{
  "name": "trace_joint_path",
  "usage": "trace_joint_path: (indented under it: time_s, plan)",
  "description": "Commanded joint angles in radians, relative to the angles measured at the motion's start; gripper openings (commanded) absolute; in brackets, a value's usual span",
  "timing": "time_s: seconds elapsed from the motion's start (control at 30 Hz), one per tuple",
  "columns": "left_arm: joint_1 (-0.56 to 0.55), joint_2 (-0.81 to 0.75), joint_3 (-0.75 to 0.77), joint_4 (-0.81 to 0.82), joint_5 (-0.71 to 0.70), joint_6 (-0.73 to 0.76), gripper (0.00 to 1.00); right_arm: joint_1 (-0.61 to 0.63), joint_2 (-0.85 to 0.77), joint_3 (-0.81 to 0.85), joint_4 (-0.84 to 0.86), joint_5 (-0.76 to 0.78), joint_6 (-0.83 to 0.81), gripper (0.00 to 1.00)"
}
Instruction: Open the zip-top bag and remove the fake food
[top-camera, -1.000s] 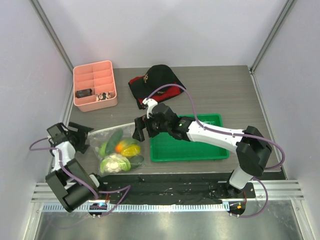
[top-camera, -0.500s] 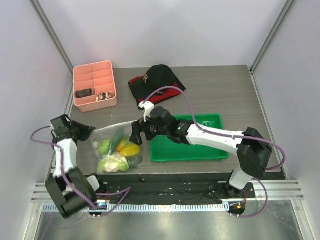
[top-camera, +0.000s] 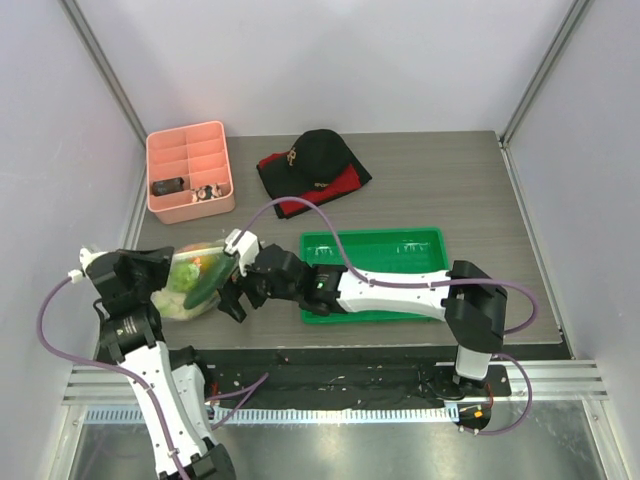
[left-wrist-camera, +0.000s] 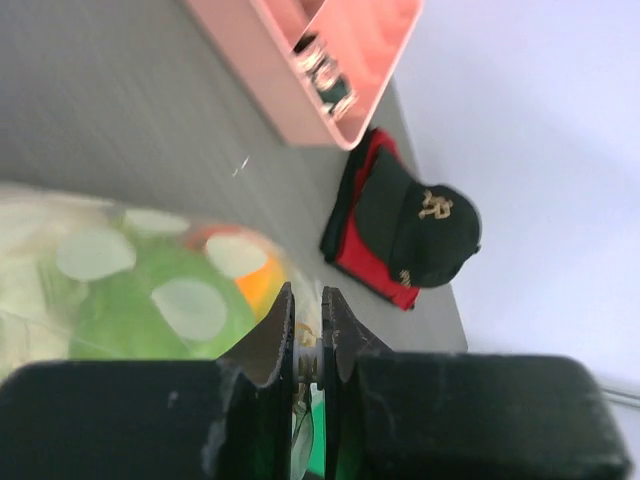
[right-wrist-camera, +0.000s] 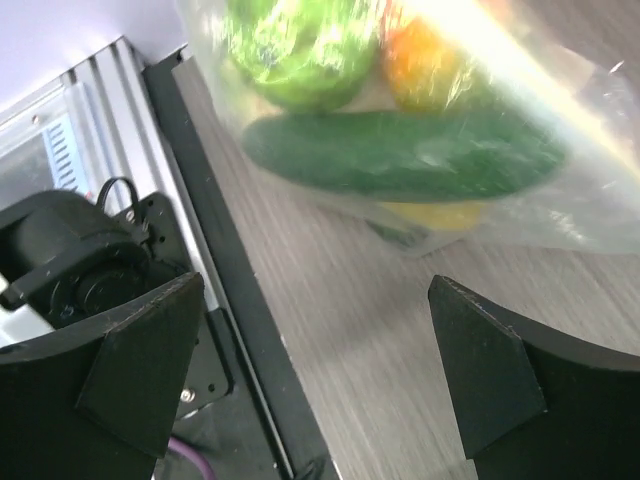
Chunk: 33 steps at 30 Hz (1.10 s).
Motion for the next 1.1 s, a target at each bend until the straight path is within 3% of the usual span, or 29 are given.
trace_joint_path:
  time_s: [0.0,0.1,0.13,0.27,0.53,0.7,0.83,0.9,1.07]
  plan:
    - [-0.007,-0.029,-0.037,-0.018,0.102,-0.041,0.0,-0.036,-0.035,0.007,0.05,0.079,0.038,1.0]
    - [-0.034,-0.058,-0.082,0.067,0.201,-0.088,0.0,-0.085,-0.003,0.047,-0.009,0.004,0.209,1.0]
    - [-0.042,-0.074,-0.094,0.096,0.228,-0.111,0.0,-0.099,0.002,0.045,-0.001,-0.099,0.253,1.0]
    - [-0.07,-0.107,-0.117,0.101,0.238,-0.11,0.0,-0.179,0.023,0.002,0.056,-0.21,0.434,0.91]
    - [-0.117,-0.146,-0.139,0.111,0.282,-0.067,0.0,-0.213,0.182,0.186,-0.012,-0.272,0.367,0.81]
    - [-0.162,-0.196,-0.2,0.146,0.293,-0.096,0.0,-0.214,0.334,0.404,-0.088,-0.353,0.273,0.82]
    - [-0.189,-0.212,-0.263,0.203,0.302,-0.145,0.0,-0.217,0.391,0.527,-0.157,-0.355,0.189,0.88]
    - [-0.206,-0.206,-0.284,0.235,0.311,-0.174,0.01,-0.229,0.361,0.516,-0.228,-0.298,0.143,0.91]
    - [-0.275,-0.224,-0.283,0.311,0.264,-0.245,0.0,-0.257,0.145,0.218,-0.196,-0.145,0.077,0.98]
